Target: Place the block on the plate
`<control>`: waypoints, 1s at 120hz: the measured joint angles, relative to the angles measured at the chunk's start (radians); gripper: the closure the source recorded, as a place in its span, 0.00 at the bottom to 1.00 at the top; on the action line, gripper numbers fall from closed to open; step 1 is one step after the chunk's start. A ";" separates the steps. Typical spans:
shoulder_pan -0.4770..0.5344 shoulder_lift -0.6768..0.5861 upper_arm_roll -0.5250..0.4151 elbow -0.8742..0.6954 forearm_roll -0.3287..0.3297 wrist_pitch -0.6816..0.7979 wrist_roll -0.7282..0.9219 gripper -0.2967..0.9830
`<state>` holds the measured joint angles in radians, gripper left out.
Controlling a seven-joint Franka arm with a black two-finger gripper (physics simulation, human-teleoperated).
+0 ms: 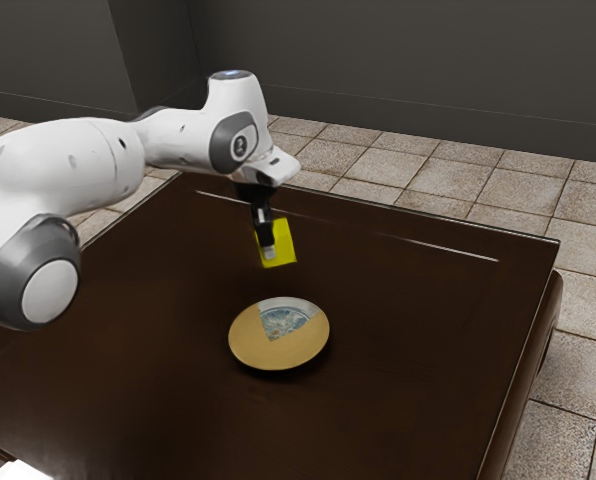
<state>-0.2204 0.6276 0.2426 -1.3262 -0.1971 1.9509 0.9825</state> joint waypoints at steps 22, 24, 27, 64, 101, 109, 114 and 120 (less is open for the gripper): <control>-0.053 -0.062 -0.001 -0.102 -0.009 0.007 0.000 0.47; -0.057 -0.071 -0.001 -0.114 -0.010 0.008 0.000 0.47; -0.063 -0.086 0.000 -0.135 -0.012 0.010 0.000 0.47; -0.102 -0.174 0.003 -0.306 -0.040 0.047 0.002 0.47; -0.102 -0.191 0.003 -0.414 -0.076 0.113 0.009 0.47; -0.102 -0.189 0.003 -0.426 -0.080 0.125 0.011 0.47; -0.102 -0.188 0.003 -0.430 -0.082 0.131 0.013 0.47; -0.102 -0.188 0.003 -0.432 -0.083 0.137 0.014 0.44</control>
<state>-0.3223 0.4394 0.2458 -1.7586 -0.2804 2.0875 0.9969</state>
